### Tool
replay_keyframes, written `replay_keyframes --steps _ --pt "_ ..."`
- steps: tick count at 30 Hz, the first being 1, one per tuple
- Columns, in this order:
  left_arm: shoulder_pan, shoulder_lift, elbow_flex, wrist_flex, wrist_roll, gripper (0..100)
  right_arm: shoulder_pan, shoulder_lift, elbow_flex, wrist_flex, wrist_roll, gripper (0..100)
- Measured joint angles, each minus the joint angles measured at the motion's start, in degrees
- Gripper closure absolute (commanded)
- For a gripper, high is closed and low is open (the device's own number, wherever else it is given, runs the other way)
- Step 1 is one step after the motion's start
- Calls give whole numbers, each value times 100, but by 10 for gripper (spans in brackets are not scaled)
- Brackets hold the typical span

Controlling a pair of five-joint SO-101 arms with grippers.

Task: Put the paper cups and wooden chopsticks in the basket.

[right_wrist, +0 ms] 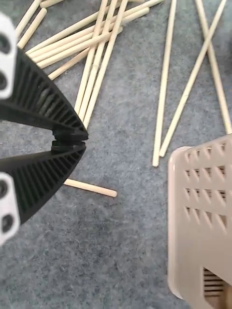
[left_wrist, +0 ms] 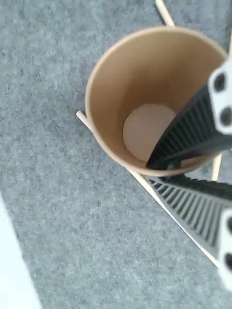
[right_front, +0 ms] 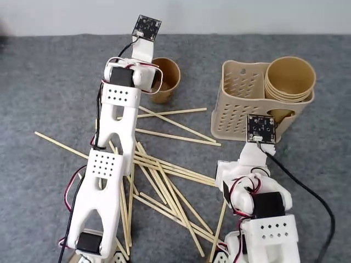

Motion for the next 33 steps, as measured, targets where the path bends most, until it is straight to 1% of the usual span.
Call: replay_keyframes --steps 4,6,9,17,21,25,31,33 --pt "-44 -325 0 79 18 987 18 -316 -26 0 0 990" --pt "-44 -484 0 88 18 987 176 -677 -26 0 0 990" --pt "-44 -721 0 132 62 987 598 -1424 -26 0 -18 990" --pt "-18 -1407 0 132 949 988 1811 -3525 -35 105 -18 990" --pt "97 -1741 0 132 1266 988 2013 -3640 -35 246 -18 990" --pt "308 -2092 0 132 1336 988 2031 -3560 -35 273 -18 990" --pt "905 -2576 -9 132 1345 987 2066 -3560 -35 273 -18 990" --pt "1134 -2734 -9 132 1345 987 2180 -3560 -35 273 -18 990"
